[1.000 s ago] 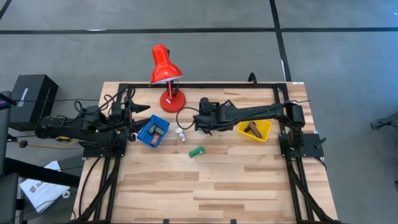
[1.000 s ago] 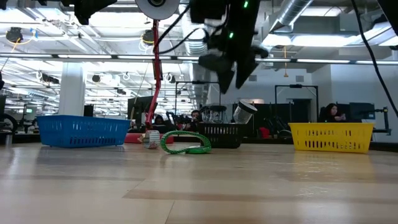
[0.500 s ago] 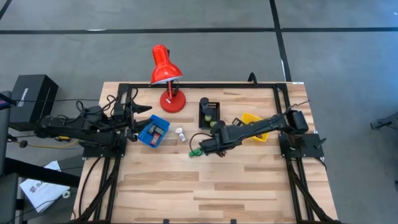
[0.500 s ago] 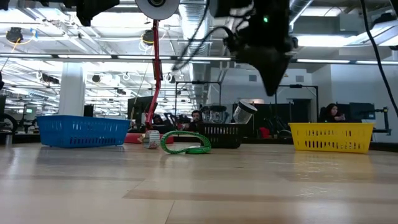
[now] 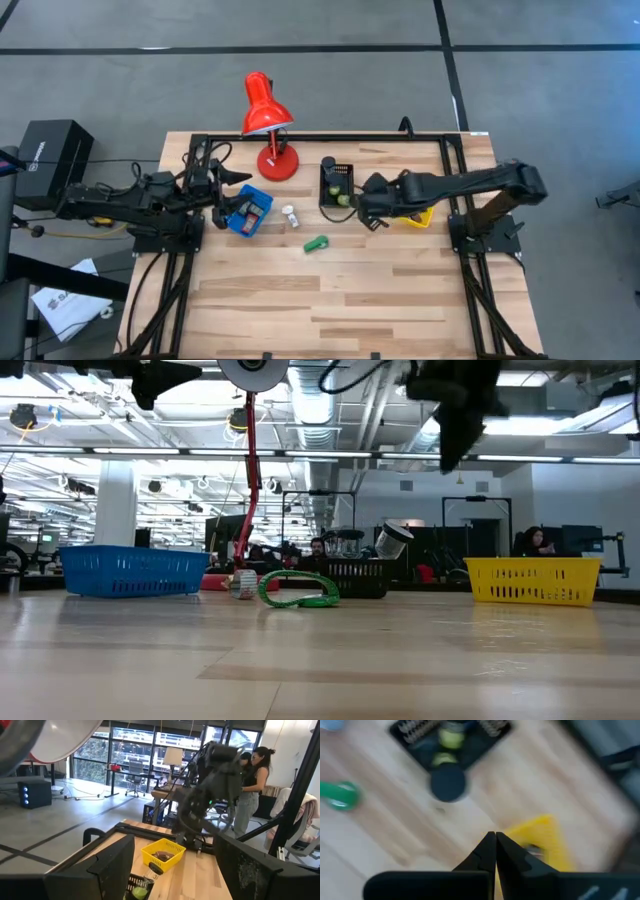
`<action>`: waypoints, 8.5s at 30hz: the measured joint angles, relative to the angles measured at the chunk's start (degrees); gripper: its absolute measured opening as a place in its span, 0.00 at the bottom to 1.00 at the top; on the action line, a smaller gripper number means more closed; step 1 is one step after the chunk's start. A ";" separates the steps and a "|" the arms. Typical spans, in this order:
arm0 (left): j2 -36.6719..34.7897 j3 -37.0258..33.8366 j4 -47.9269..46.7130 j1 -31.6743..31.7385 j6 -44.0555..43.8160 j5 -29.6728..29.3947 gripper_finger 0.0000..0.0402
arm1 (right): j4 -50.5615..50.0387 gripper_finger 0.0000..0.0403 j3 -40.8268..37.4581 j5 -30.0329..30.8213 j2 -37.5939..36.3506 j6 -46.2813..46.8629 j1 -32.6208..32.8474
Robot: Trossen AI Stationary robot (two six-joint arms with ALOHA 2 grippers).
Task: Pick & Place Office items
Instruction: Put the yellow hourglass into the black basket, then adjust the yellow hourglass in the black basket, then put the green watch into the yellow basket
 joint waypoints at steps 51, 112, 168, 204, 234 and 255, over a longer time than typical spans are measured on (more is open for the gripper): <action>2.96 -0.07 5.07 0.00 -0.23 -0.07 0.66 | 34.27 0.00 -14.04 -16.35 3.17 -15.45 -8.98; 7.49 -0.04 7.22 0.02 2.35 -0.09 0.66 | 41.00 0.00 5.52 -34.37 19.52 -44.66 -31.41; 7.49 -0.04 7.42 0.02 0.52 0.00 0.66 | 20.60 0.00 -4.58 -36.08 -3.96 -48.26 -12.89; 15.84 -0.09 15.71 0.20 0.71 -0.09 0.66 | 43.81 0.35 3.04 -34.87 23.45 -51.06 3.35; 15.84 -0.09 16.91 0.22 0.80 -0.07 0.66 | 30.24 0.28 14.27 -26.95 34.76 -52.97 -1.32; 15.84 -0.09 16.93 0.22 0.80 -0.07 0.66 | 1.43 0.17 14.21 -28.04 29.90 -28.64 6.66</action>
